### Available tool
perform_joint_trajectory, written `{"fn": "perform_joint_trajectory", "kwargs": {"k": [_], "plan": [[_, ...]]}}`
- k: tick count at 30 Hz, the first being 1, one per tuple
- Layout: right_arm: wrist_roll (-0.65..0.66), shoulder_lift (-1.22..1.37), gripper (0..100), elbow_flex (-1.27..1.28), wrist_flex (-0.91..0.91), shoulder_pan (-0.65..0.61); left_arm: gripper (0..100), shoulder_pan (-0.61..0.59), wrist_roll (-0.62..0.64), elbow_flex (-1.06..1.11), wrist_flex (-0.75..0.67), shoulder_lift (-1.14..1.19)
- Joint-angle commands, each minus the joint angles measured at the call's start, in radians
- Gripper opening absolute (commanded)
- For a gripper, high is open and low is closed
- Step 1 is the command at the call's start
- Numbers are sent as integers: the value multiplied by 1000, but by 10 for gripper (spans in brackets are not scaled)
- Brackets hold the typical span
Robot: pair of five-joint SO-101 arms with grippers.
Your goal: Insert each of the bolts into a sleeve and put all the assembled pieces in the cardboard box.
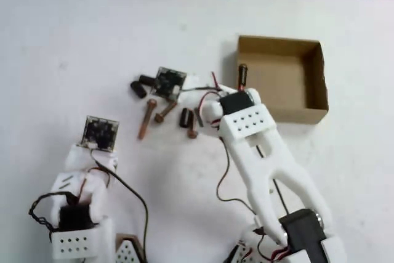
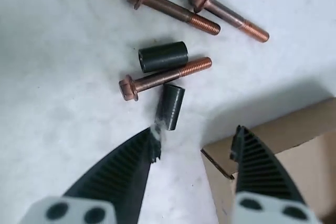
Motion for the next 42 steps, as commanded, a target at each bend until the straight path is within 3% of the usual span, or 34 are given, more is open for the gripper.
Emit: {"fn": "perform_joint_trajectory", "kwargs": {"k": [1,20,42], "plan": [[-31,-41,205,-9,-27,-12,22,-10,-11,-8,-29,-13],[-28,47,204,133,-214,-13,22,-7,-11,5,-29,-13],[-127,533,135,-359,77,2,22,-5,-11,5,-31,-13]]}}
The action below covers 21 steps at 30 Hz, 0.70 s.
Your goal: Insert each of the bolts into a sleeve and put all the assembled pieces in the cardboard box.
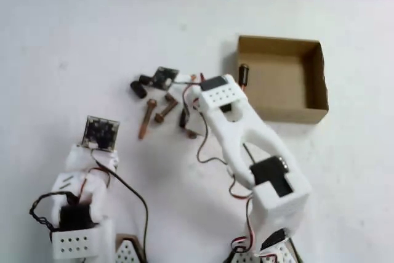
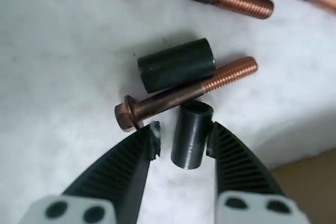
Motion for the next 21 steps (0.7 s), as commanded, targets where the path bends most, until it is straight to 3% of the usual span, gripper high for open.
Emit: {"fn": "perform_joint_trajectory", "kwargs": {"k": [1,17,21], "plan": [[-11,22,135,-84,36,10,22,-5,-11,-6,-28,-12],[-11,171,129,-218,77,47,22,-5,-11,-6,-28,-12],[-12,171,44,-219,73,44,22,-5,-11,-6,-28,-12]]}}
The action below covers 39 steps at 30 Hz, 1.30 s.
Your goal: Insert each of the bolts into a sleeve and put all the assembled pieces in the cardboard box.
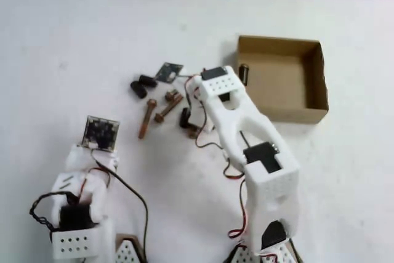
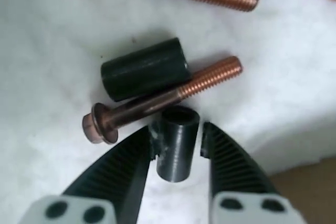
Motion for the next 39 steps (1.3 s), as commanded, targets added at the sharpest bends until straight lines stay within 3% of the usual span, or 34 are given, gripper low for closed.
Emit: {"fn": "perform_joint_trajectory", "kwargs": {"k": [1,9,14,39], "plan": [[-11,-4,22,-40,2,2,22,-5,-11,-6,-28,-12],[-20,-38,15,-40,7,7,22,-5,-11,-6,-28,-12],[-120,-153,15,-35,10,12,22,-5,-11,-6,-26,-12],[-127,-935,16,-34,421,94,22,-5,-11,-6,-26,-12]]}}
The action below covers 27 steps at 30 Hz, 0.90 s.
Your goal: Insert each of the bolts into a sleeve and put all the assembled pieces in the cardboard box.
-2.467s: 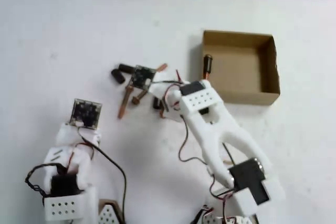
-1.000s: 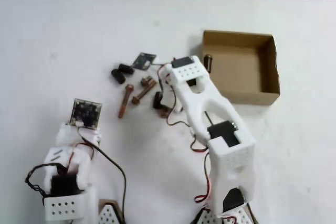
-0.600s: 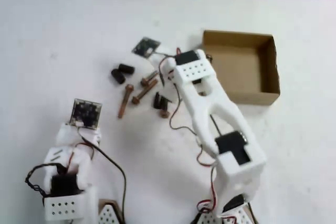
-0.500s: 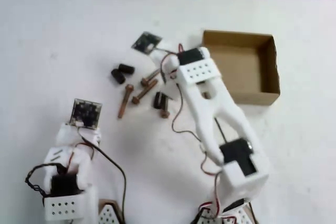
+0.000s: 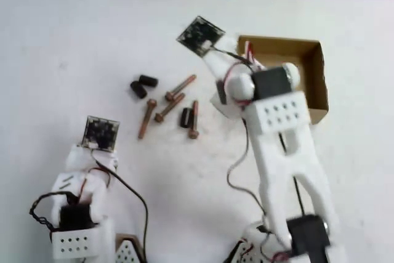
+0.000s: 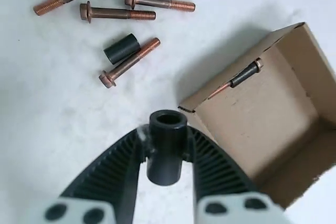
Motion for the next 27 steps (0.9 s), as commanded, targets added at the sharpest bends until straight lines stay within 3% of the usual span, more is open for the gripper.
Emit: {"fn": "perform_joint_trajectory", "kwargs": {"k": [1,8,19,25,27], "plan": [[-11,-176,16,-31,68,10,22,-5,-9,-6,-26,-12],[-11,-463,16,155,48,10,22,-5,-9,-6,-29,-12],[-15,-756,16,744,-394,12,22,-4,-9,-15,-32,-12],[-17,-851,16,984,-622,12,21,54,-12,-80,20,-8],[-64,-875,16,1046,-691,10,21,61,-15,-104,40,-7]]}}
